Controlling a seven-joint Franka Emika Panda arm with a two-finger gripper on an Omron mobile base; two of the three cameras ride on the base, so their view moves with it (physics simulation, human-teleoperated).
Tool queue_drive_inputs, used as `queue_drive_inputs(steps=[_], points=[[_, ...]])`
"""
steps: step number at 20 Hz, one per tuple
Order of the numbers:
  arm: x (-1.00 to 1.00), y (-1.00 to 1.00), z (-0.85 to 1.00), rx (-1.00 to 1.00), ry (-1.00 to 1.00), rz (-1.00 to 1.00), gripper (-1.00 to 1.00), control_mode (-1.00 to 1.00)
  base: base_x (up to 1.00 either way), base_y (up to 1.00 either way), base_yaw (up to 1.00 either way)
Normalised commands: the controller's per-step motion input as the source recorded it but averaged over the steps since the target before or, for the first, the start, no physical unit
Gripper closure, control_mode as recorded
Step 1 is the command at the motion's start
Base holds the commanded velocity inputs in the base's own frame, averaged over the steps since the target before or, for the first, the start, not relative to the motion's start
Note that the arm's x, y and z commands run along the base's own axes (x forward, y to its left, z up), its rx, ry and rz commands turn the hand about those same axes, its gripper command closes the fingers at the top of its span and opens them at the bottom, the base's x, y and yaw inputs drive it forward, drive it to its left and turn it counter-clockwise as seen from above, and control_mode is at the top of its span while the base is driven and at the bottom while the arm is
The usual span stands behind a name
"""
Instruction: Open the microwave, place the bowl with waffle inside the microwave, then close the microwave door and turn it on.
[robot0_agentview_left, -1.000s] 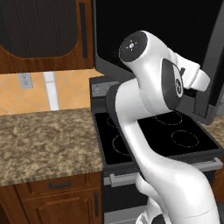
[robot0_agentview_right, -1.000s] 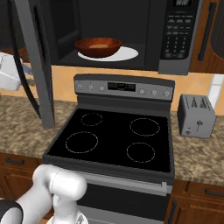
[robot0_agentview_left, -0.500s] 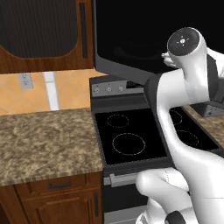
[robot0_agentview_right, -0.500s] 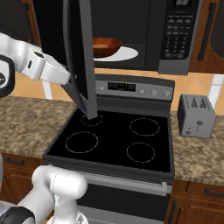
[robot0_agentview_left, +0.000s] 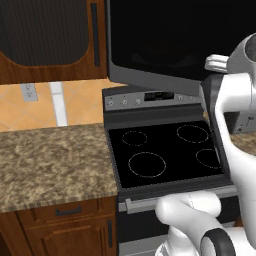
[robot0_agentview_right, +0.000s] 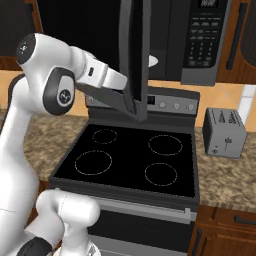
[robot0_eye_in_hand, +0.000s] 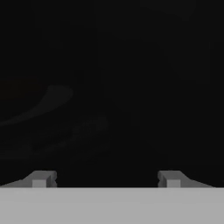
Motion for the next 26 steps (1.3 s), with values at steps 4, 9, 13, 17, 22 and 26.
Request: queue_drive_inputs(steps=[4, 9, 13, 17, 22, 26], points=[[0.53, -0.52, 0.0, 0.12, -0.02, 0.26, -1.0, -1.0, 0.0, 0.0, 0.0], [0.52, -0.49, 0.0, 0.14, -0.01, 0.26, -1.0, -1.0, 0.0, 0.0, 0.0], [0.53, -0.33, 0.0, 0.13, -0.03, 0.22, -1.0, -1.0, 0.0, 0.0, 0.0], [0.51, -0.15, 0.0, 0.05, -0.01, 0.12, -1.0, -1.0, 0.0, 0.0, 0.0], [0.43, 0.06, -0.08, 0.0, -0.15, 0.0, -1.0, -1.0, 0.0, 0.0, 0.0], [0.6, 0.11, -0.14, -0.02, -0.17, 0.0, -1.0, -1.0, 0.0, 0.0, 0.0]])
